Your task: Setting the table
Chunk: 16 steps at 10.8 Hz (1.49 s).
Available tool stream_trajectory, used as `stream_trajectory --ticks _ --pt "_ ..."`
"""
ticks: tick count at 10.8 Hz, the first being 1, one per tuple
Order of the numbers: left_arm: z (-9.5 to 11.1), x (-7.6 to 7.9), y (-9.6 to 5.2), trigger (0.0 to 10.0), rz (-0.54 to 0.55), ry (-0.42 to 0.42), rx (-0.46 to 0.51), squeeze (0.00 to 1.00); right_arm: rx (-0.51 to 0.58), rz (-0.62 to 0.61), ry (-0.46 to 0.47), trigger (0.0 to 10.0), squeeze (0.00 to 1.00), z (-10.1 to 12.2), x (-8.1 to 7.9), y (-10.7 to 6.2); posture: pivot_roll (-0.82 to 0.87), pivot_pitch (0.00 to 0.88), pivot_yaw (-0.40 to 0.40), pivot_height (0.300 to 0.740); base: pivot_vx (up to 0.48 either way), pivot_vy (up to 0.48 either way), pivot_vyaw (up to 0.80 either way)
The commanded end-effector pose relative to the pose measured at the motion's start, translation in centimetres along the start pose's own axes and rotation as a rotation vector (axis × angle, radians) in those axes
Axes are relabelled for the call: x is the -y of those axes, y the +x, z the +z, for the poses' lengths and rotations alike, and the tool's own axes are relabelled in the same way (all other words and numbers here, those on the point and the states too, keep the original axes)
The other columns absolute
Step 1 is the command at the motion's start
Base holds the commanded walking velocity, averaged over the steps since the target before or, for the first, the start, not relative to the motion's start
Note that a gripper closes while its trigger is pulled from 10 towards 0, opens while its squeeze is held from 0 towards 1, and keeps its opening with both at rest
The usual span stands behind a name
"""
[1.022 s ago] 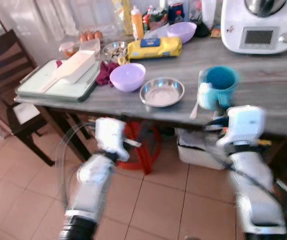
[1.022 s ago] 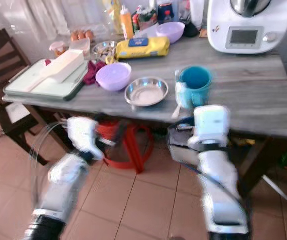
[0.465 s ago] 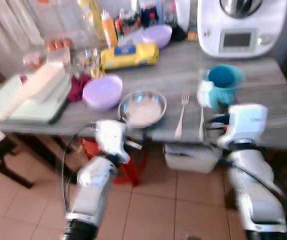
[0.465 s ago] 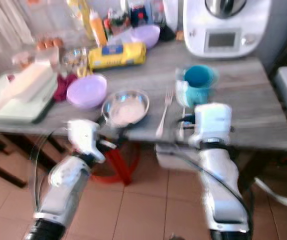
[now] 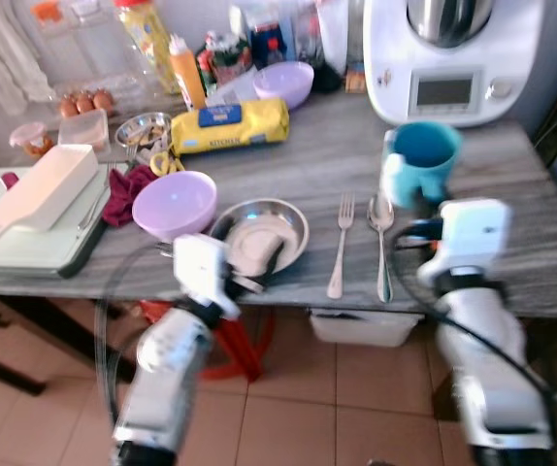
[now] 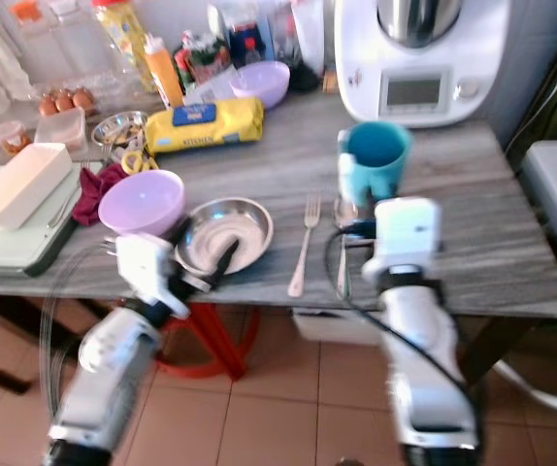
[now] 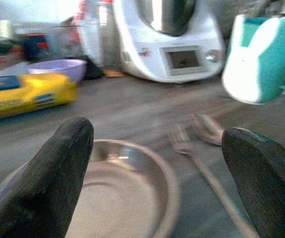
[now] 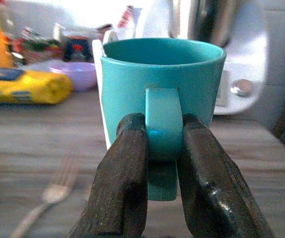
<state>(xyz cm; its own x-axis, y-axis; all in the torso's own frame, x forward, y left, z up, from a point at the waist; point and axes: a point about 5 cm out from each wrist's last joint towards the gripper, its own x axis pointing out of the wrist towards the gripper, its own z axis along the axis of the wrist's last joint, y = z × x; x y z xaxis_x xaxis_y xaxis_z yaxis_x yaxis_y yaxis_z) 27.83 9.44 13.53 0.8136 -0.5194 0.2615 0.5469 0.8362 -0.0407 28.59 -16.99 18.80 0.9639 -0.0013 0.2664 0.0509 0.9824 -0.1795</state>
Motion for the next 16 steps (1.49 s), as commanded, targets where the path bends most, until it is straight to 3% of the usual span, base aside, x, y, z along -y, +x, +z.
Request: stream_trajectory --ticks 1,4,6,8,9,13,16 --pt "-0.1 -1.0 -1.4 10.0 0.01 0.026 -0.027 0.0 0.035 0.028 0.027 10.0 0.0 0.8 -0.7 0.0 -0.13 0.107 0.139 0.74 0.0 0.0 0.0" --pt "-0.2 -1.3 -2.5 10.0 -0.023 0.033 -0.063 0.0 0.033 0.077 0.041 10.0 0.0 1.0 -0.3 1.1 -0.11 0.14 0.138 0.74 0.0 0.0 0.0" --pt "0.2 -1.3 -3.6 10.0 -0.051 0.024 -0.091 0.0 0.028 0.187 0.05 10.0 0.0 0.9 0.0 3.2 -0.09 0.192 0.143 0.74 0.0 0.0 0.0" --pt "0.5 -1.1 -4.3 10.0 -0.058 0.018 -0.108 0.0 0.018 0.207 0.058 10.0 0.0 0.7 0.3 4.5 -0.06 0.235 0.151 0.74 0.0 0.0 0.0" --pt "0.8 -0.9 -5.0 10.0 -0.063 0.014 -0.123 0.0 0.009 0.254 0.074 10.0 0.0 0.4 -0.2 5.6 -0.04 0.255 0.159 0.74 0.0 0.0 0.0" --pt "1.4 -1.0 -5.3 10.0 -0.045 0.016 -0.127 0.0 0.114 0.366 0.06 10.0 0.0 2.7 -2.1 8.1 0.0 0.247 0.141 0.74 0.0 0.0 0.0" --pt "1.5 -0.5 -5.0 10.0 -0.038 -0.001 -0.123 0.0 0.165 0.344 0.058 10.0 0.0 3.4 -1.6 7.9 -0.02 0.233 0.133 0.74 0.0 0.0 0.0"
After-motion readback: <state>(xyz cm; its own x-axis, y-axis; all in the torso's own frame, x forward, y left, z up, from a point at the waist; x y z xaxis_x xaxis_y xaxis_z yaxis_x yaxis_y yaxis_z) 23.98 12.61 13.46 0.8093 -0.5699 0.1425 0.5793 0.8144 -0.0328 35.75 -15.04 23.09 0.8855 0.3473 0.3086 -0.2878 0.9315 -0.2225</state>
